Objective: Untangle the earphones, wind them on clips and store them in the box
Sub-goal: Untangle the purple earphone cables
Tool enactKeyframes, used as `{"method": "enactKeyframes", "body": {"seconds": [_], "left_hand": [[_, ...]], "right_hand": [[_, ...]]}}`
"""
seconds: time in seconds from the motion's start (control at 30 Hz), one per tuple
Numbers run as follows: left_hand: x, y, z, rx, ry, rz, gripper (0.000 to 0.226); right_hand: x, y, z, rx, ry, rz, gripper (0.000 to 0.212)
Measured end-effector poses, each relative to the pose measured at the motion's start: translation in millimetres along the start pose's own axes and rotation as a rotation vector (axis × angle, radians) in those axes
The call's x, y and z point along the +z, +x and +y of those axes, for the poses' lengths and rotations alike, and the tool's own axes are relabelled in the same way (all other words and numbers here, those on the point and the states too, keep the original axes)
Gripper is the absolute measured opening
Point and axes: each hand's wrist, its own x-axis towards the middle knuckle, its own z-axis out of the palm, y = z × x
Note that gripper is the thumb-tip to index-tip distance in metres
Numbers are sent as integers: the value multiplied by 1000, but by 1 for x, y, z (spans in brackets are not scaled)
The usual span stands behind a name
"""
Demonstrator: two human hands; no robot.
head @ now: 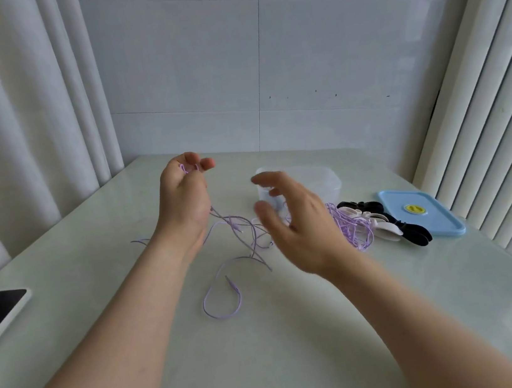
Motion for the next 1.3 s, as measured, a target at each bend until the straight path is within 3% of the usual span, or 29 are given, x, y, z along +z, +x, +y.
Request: {"method": "enactKeyframes", "body": {"seconds": [0.1,0.17,0.23,0.3,0.33,0.47,0.6,0.73,0.9,1.0,1.13,1.3], "left_hand": [[-2,1,-1,16,-9,8,35],[-2,1,-1,43,3,3,34],[-1,0,-1,79,49,20,35],[-1,-1,0,94,82,65,33],[-1,-1,0,89,81,92,32],[1,-6,7,-32,7,170,32],[-2,-7,12,-145,14,173,30],[0,-12,14,-139,193,13,19],[5,-34,8,82,1038,-351,67],[7,-41,4,81,1317,-536,80],[3,-38,-6,85,1324,-620,46],[2,-34,-9,32,1282,-631,15]], "right_hand": [[10,-7,-9,71,-66,-250,66],[18,-9,-6,75,-176,-283,76],[21,-7,0,72,-224,-200,55],[16,-1,4,147,-103,-137,22],[12,1,5,193,-17,-127,18],[-3,4,5,369,257,-120,31],[-6,7,5,457,295,67,33],[-9,9,8,510,271,197,28],[-15,11,8,652,302,295,29],[-17,12,9,668,273,302,32],[-16,14,13,616,107,364,45],[-23,16,10,626,28,363,41]]}}
